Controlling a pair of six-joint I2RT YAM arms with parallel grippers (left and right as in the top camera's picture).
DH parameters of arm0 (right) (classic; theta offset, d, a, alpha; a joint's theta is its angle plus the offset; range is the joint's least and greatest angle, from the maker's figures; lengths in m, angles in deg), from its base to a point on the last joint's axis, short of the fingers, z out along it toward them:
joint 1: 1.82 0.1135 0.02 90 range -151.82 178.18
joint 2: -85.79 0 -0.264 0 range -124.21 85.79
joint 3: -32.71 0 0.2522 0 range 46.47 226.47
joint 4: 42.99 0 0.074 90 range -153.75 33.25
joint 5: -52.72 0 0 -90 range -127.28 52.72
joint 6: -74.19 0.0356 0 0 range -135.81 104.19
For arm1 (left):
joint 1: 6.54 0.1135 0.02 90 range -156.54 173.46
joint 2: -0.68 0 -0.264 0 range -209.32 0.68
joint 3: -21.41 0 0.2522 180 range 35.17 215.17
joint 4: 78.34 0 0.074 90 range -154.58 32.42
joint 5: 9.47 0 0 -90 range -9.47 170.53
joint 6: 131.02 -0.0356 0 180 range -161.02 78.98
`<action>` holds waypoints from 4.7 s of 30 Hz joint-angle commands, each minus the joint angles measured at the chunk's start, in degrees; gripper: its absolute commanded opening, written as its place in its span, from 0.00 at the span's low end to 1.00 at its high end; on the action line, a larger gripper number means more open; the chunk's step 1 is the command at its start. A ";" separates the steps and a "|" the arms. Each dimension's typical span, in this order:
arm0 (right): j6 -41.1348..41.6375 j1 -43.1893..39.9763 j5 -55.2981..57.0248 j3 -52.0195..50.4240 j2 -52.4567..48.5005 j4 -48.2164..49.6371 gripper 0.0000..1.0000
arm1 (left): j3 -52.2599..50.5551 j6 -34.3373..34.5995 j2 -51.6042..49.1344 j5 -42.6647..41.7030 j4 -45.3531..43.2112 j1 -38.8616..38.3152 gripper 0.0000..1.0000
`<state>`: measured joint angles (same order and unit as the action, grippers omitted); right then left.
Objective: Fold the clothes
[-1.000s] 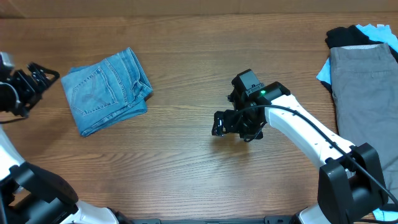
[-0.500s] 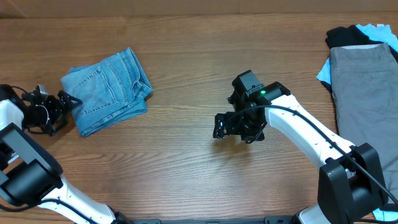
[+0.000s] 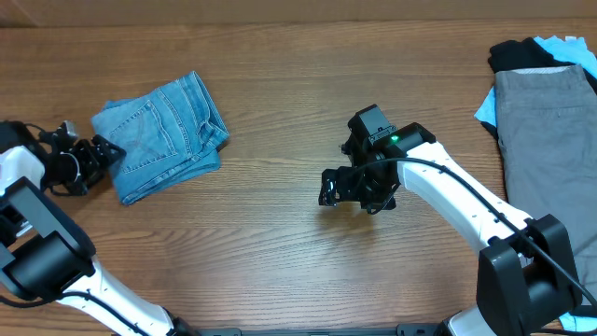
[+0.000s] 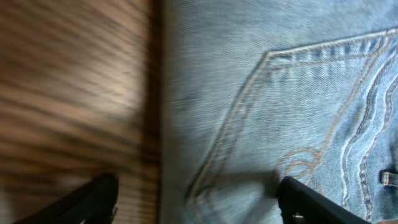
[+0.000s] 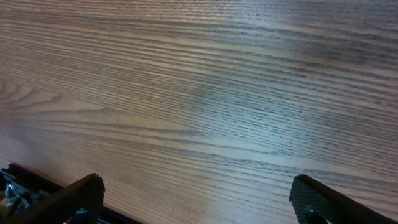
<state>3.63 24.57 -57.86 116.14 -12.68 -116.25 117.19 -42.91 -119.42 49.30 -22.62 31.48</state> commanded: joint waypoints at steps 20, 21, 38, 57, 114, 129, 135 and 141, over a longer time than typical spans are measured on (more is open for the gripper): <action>-0.37 0.35 -0.11 -0.24 0.24 -1.44 1.00 | -0.22 35.01 -1.40 4.52 -9.68 -0.74 0.04; -0.37 0.35 -0.11 -0.24 0.24 -1.62 1.00 | -0.22 38.42 -1.40 5.38 -9.60 0.52 0.04; -0.39 0.35 -0.11 -0.24 0.24 0.42 1.00 | -0.22 48.87 -1.40 0.13 -1.64 22.10 0.04; -0.37 0.35 -0.13 -0.24 0.24 -1.38 1.00 | -0.24 60.65 -1.40 0.48 2.29 -1.79 0.04; -0.37 0.33 -0.11 -0.24 0.26 -5.18 1.00 | -0.31 47.50 -1.73 24.15 -25.68 -4.59 0.20; -0.37 0.33 -0.09 -0.24 0.24 -9.25 1.00 | 14.93 40.98 -14.75 17.86 -23.89 -9.90 0.35; -0.35 0.33 -0.11 -0.24 0.26 -8.74 1.00 | 21.51 38.47 -15.06 17.62 -21.44 -9.90 0.55; -0.15 0.35 -0.11 -0.24 0.26 -9.46 1.00 | 21.77 38.23 -15.06 18.78 -21.77 -9.49 0.69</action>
<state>3.63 24.57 -57.83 116.10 -12.68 -125.59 136.91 -2.67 -133.49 67.90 -43.56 21.95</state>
